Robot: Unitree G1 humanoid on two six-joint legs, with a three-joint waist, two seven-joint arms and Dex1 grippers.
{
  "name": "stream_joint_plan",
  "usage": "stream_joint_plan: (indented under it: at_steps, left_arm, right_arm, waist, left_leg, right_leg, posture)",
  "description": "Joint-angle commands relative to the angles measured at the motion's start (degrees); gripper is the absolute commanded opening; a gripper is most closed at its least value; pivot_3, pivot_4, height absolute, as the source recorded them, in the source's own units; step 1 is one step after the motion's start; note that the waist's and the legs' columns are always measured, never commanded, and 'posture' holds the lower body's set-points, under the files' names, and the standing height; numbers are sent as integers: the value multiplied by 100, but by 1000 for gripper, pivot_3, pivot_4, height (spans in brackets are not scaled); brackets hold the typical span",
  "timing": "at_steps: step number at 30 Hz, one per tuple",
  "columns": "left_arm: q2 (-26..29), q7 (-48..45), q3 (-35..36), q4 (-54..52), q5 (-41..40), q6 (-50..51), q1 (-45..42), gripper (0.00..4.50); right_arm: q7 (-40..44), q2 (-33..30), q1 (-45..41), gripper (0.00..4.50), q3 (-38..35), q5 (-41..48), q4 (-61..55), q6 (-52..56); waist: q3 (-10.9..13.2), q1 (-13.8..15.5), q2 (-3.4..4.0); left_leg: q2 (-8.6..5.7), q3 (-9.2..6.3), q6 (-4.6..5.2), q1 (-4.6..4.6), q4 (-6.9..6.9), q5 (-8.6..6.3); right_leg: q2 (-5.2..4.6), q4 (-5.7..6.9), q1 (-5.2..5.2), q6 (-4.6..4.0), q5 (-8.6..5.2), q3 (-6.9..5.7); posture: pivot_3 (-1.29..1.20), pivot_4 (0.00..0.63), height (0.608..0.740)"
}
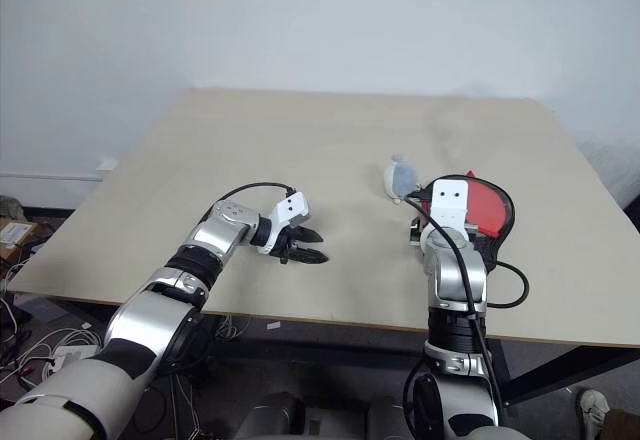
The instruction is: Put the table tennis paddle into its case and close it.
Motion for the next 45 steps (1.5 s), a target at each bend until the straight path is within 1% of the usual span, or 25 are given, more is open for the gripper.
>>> stream_joint_plan:
  at_steps: [1, 11, 12, 13, 16, 21, 23, 24, 26, 28, 31, 35, 37, 39, 42, 45]
  left_arm:
    - [71, -34, 37, -264, -119, 20, -82, 2792]
    - [77, 39, -1, -417, -126, 7, -36, 2792]
    - [76, 48, 2, -427, -128, 7, -35, 2792]
    - [75, 53, 2, -434, -129, 9, -36, 2792]
    - [88, 21, -2, -506, -143, 10, -43, 2792]
    - [76, -68, 86, -563, -302, 170, -85, 2792]
    - [89, -48, 42, -587, -284, 138, -72, 2792]
    - [93, -37, 30, -587, -272, 119, -64, 2792]
    - [98, -43, 31, -615, -276, 128, -51, 2792]
    - [104, -40, 42, -635, -286, 152, -48, 2792]
    - [120, -43, 37, -638, -278, 149, -45, 2792]
    - [140, -40, 42, -628, -275, 159, -67, 2792]
    - [177, -40, 64, -587, -282, 157, -118, 2792]
    - [209, -34, 84, -535, -286, 140, -165, 2792]
    - [228, 6, 99, -455, -287, 120, -225, 2792]
    - [230, 13, 102, -406, -289, 106, -251, 2792]
  right_arm:
    - [57, -175, -127, 4491, 101, 34, 135, 21]
    - [51, -445, -69, 4491, 375, 3, 900, -243]
    - [68, -474, -54, 4115, 445, -11, 910, -239]
    - [77, -503, -43, 3948, 516, -33, 921, -248]
    - [84, -592, 1, 2874, 675, -72, 997, -269]
    - [-36, -522, -1, 1124, 366, 89, 1353, -335]
    - [-24, -510, 18, 1124, 258, 158, 1398, -344]
    - [-27, -509, 29, 901, 198, 194, 1435, -370]
    - [-40, -537, 52, 600, 154, 218, 1464, -416]
    - [-37, -575, 60, 31, 170, 205, 1462, -452]
    - [37, -609, 33, 11, 163, 262, 1412, -492]
    - [621, -748, 81, 11, 435, 536, 856, -332]
    - [1131, -890, 176, 11, 470, 910, 210, 171]
    - [1588, -1175, 354, 11, 723, 1158, -402, 563]
    - [1951, -1501, 622, 11, 1094, 1364, -1046, 943]
    - [2403, -1580, 1018, 11, 1268, 1862, -1943, 1372]
  waist:
    - [0, -2, 0]
    - [-2, 1, -4]
    - [-2, 1, -4]
    - [-2, 1, -4]
    - [-2, 0, -4]
    - [-7, 2, -11]
    - [-12, 5, -20]
    - [-15, 5, -24]
    - [-16, 7, -26]
    - [-17, 5, -28]
    - [-18, 4, -29]
    - [-17, 2, -30]
    - [-17, -1, -29]
    - [-15, -1, -27]
    - [-15, -10, -26]
    - [-14, -9, -27]
  left_leg:
    - [0, 0, 0, 0, 0, 0]
    - [0, -1, 0, 2, 0, 0]
    - [0, -1, 0, 2, 0, 0]
    - [1, -1, 0, 2, 1, 0]
    - [1, -1, 0, 2, 0, 0]
    - [1, -3, 0, 10, 1, 0]
    - [1, -4, 0, 14, 1, 0]
    - [0, -5, 0, 16, 1, 0]
    - [0, -8, -1, 20, 2, 0]
    - [0, -10, -1, 23, 2, 0]
    - [0, -10, -1, 24, 2, 0]
    - [0, -10, -1, 24, 4, 0]
    - [1, -9, -1, 22, 1, 0]
    - [2, -9, 0, 14, -4, 0]
    - [5, -6, 0, 8, -8, 0]
    - [9, -5, 0, 7, -8, -1]
  right_leg:
    - [0, 0, 0, 0, 0, 0]
    - [0, -1, 4, 0, 0, -2]
    - [0, -1, 5, 1, 0, -2]
    - [0, -1, 5, 1, 0, -2]
    - [1, -1, 3, 1, 0, -2]
    - [1, -1, 12, 1, 0, -3]
    - [0, -2, 16, 1, -1, -6]
    - [0, -4, 21, 2, -1, -7]
    - [0, -7, 29, 2, -1, -10]
    - [-1, -8, 33, 2, -1, -13]
    - [0, -8, 33, 2, -1, -13]
    - [-1, -8, 34, 4, -3, -13]
    - [0, -7, 29, 20, -12, -12]
    - [1, -6, 19, 21, -13, -11]
    - [3, -5, 7, 23, -14, -8]
    - [6, -4, 5, 28, -18, -8]
  posture:
    - [0, 0, 740]
    - [0, 0, 740]
    - [0, 0, 740]
    - [0, 0, 740]
    - [0, 0, 740]
    - [0, 0, 740]
    - [0, 0, 740]
    - [0, 0, 740]
    - [0, 0, 740]
    - [0, 0, 740]
    - [0, 0, 740]
    - [0, 0, 740]
    - [0, 0, 740]
    - [0, 0, 740]
    - [0, 0, 740]
    - [0, 0, 740]
